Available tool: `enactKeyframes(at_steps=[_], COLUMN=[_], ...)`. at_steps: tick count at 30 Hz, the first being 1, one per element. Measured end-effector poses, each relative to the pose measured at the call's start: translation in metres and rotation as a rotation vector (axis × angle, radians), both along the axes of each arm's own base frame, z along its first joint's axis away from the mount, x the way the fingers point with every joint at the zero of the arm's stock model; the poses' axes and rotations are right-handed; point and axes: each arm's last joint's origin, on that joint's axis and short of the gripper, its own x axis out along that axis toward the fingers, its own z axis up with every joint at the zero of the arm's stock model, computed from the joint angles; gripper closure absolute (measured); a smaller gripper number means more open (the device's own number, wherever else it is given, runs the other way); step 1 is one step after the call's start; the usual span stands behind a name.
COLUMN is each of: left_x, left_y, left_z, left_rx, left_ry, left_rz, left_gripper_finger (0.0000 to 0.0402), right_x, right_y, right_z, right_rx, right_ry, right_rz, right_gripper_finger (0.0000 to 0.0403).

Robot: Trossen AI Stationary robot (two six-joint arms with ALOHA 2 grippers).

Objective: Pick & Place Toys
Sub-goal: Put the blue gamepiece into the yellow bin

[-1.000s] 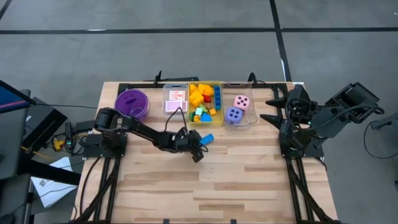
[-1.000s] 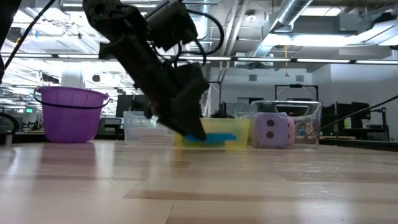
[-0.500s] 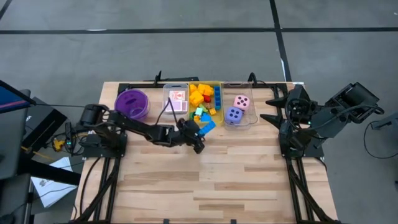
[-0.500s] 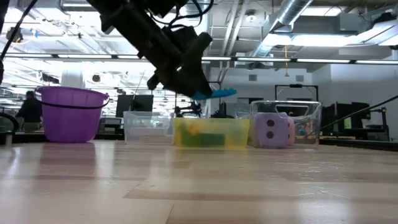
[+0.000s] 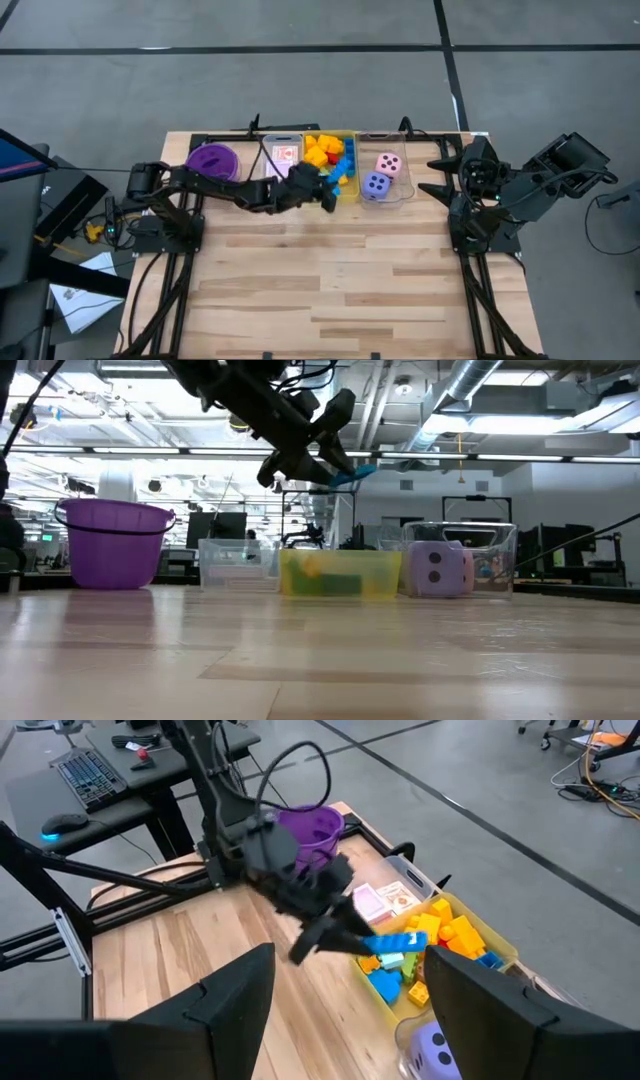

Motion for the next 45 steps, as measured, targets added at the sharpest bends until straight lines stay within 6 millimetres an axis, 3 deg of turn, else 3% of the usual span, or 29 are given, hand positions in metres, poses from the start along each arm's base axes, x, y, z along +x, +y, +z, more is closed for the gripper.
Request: enactKeyframes(at_steps=[7, 13, 20, 33, 38, 45], left_x=[-0.002, -0.006, -0.007, -0.001, 0.013, 0.043], left_y=[0.035, 0.053, 0.054, 0.044, 0.047, 0.063], left_z=[0.007, 0.005, 0.005, 0.011, 0.006, -0.010], left_rx=[-0.066, -0.218, -0.269, -0.571, -0.655, -0.674], left_ry=[-0.070, -0.183, -0.224, -0.513, -0.640, -0.644], left_rz=[0.148, 0.278, 0.301, 0.377, 0.382, 0.413], left_gripper_finger=[0.0259, 0.0264, 0.0263, 0.0263, 0.0263, 0.0263], right_x=[0.000, 0.001, 0.002, 0.002, 0.002, 0.004], right_y=[0.000, 0.000, -0.001, -0.001, -0.002, -0.005], right_z=[0.001, 0.001, 0.002, 0.002, 0.002, 0.002], right_rx=[0.000, 0.002, 0.009, 0.008, -0.006, -0.019], right_ry=[-0.010, -0.014, -0.024, -0.025, -0.028, -0.023], right_rz=[-0.007, -0.008, -0.019, -0.019, -0.030, -0.047], right_gripper_finger=[0.0152, 0.0152, 0.0152, 0.0152, 0.0152, 0.0152])
